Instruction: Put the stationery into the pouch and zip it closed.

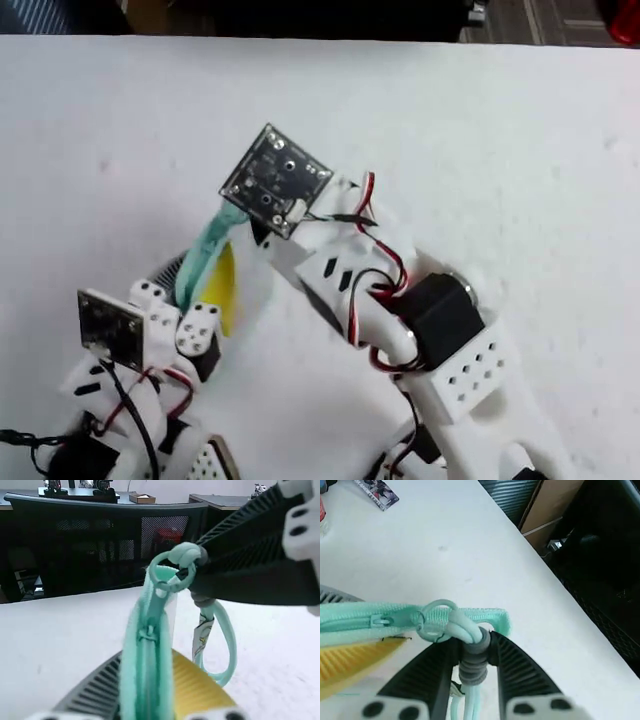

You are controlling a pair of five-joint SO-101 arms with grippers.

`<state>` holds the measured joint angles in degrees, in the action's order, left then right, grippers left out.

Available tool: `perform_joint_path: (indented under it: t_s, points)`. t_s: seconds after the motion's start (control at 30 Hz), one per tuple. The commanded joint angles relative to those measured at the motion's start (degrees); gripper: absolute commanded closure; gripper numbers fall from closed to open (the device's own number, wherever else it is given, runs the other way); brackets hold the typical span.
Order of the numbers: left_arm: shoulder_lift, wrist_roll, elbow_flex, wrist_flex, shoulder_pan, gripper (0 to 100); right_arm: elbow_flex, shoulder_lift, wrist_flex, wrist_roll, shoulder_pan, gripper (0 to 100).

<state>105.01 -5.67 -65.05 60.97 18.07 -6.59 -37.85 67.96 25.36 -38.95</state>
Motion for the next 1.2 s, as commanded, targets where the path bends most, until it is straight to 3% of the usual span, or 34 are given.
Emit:
perform_joint_path:
  t_s: [0.0,0.3,0.5,0.87,1.17]
  points:
    - [0.0,2.5,2.8,1.1,-0.4,98,2.2,-1.2,-4.2,-0.7,1.7,98.2]
    - [0.0,7.1,2.7,3.4,4.0,98,2.3,4.0,-11.4,-0.7,3.3,98.2]
    - [0.0,8.8,3.0,4.7,4.4,98,2.3,10.2,-14.9,-4.1,8.2,98.3]
    - [0.0,12.0,3.0,5.5,4.4,98,1.9,10.9,-10.8,-4.0,13.6,98.3]
    - [0.0,9.1,2.8,5.2,4.4,98,1.8,8.7,-9.2,-3.9,20.9,98.3]
